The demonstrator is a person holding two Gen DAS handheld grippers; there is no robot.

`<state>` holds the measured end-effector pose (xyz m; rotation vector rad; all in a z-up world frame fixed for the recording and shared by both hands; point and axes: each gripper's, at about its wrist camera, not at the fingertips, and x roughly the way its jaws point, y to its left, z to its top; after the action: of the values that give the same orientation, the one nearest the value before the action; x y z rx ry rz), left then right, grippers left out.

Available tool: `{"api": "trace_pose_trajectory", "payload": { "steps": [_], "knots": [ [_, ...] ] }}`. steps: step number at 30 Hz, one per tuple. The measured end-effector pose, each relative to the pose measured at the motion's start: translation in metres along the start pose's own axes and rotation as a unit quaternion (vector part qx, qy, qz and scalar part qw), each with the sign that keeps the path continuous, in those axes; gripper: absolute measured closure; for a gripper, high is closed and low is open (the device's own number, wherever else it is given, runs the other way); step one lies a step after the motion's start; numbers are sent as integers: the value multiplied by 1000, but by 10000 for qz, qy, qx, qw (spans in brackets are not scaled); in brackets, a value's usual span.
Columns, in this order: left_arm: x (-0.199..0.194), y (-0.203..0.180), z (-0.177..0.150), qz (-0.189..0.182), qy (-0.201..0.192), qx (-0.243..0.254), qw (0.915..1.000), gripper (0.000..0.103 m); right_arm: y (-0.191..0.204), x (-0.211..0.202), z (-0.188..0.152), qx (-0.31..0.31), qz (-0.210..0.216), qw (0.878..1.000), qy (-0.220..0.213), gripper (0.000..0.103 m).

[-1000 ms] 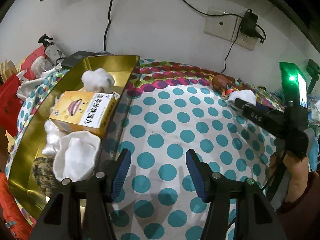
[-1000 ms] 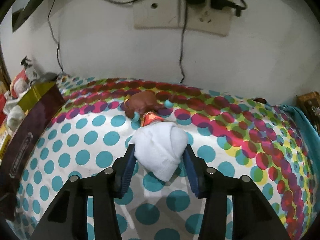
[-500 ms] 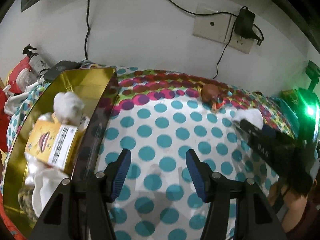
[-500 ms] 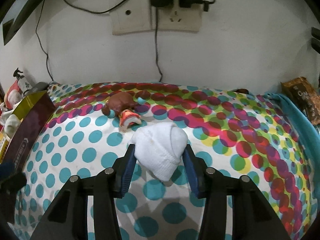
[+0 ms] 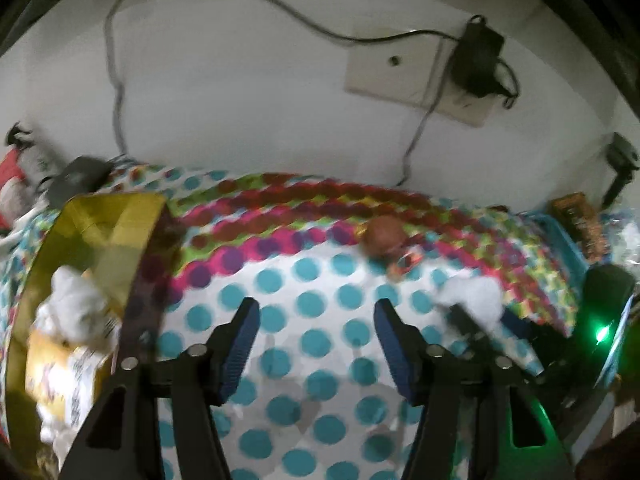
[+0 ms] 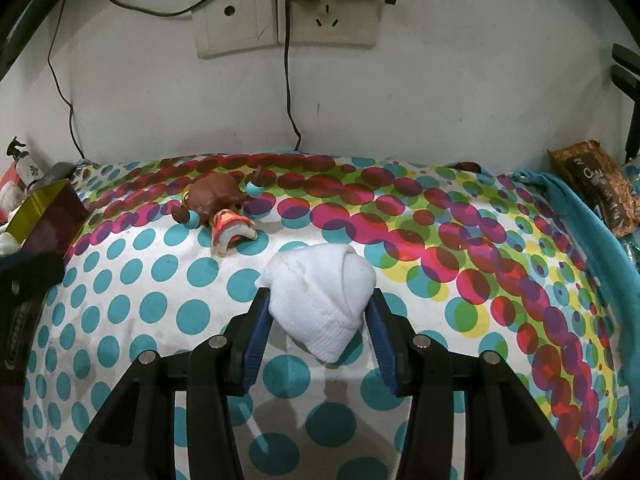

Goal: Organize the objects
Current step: 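Hold the white sock with the right gripper while the left gripper reaches toward the brown toy figure, then lower the left gripper over the brown toy figure and close on it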

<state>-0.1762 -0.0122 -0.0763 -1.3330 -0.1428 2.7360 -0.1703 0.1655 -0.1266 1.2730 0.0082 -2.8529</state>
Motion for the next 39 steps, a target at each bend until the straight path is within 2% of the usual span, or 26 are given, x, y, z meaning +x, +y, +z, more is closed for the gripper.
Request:
{"api": "trace_pose_trajectory", "payload": {
  "steps": [2, 6, 10, 20, 23, 28, 34, 36, 39],
  "knots": [
    [1, -3, 10, -203, -59, -30, 9998, 27, -1, 0, 0, 24, 22, 10000, 10, 58],
    [6, -17, 30, -408, -81, 257, 9988, 24, -2, 0, 0, 43, 43, 10000, 8, 58],
    [25, -26, 49, -442, 217, 268, 9984, 24, -3, -1, 0, 67, 76, 9999, 18, 58],
    [79, -29, 61, -522, 1010, -343, 9929, 24, -2, 1, 0, 92, 86, 9999, 60, 57],
    [91, -29, 64, -369, 1147, -484, 9915, 24, -4, 8, -1, 187, 151, 9994, 244, 58],
    [98, -22, 67, -337, 1137, -1026, 9876, 24, -6, 7, -3, 273, 208, 9992, 220, 60],
    [105, -37, 68, -127, 1150, -960, 9886, 24, -8, 6, -2, 312, 220, 9990, 221, 63],
    [108, -38, 67, -165, 1222, -1058, 9867, 24, -8, 6, -2, 319, 227, 9990, 219, 63],
    [115, -36, 67, 8, 1310, -1282, 9831, 24, -11, 8, -1, 325, 226, 9990, 217, 63]
  ]
}}
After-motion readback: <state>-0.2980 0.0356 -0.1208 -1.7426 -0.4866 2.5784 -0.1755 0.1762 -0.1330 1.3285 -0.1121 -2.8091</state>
